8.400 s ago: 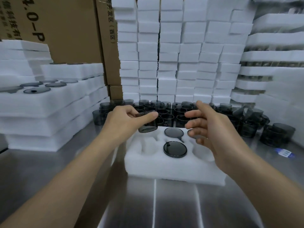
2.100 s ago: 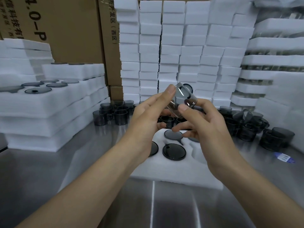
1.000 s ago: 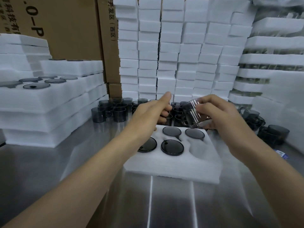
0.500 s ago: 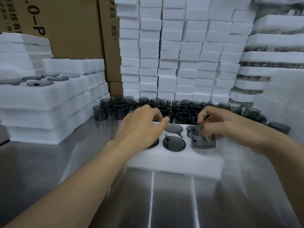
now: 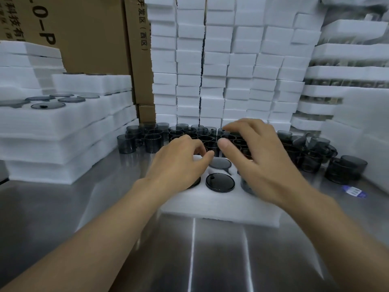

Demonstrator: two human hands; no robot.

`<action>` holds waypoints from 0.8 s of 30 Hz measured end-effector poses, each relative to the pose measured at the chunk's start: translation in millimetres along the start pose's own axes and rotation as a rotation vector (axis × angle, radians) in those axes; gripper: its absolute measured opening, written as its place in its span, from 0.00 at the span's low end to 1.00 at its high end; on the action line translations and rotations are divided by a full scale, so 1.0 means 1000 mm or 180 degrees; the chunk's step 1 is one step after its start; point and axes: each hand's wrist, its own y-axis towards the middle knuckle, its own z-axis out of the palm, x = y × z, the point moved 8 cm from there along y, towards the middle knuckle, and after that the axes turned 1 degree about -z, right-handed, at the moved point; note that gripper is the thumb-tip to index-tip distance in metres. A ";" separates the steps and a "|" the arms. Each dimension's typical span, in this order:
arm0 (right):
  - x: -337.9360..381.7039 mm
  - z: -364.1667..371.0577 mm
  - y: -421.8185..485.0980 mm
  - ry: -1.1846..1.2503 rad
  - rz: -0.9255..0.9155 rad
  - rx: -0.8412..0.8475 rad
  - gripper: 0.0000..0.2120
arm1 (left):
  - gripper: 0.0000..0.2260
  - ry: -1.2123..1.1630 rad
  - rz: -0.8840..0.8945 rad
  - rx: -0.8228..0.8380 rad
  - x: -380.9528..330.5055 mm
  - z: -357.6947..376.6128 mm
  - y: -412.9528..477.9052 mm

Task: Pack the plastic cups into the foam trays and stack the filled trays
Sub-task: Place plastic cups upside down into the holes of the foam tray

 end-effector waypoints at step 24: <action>-0.137 -0.035 -0.019 0.0212 0.1880 -0.0867 0.20 | 0.10 0.0112 -0.0058 0.0377 0.003 0.013 0.000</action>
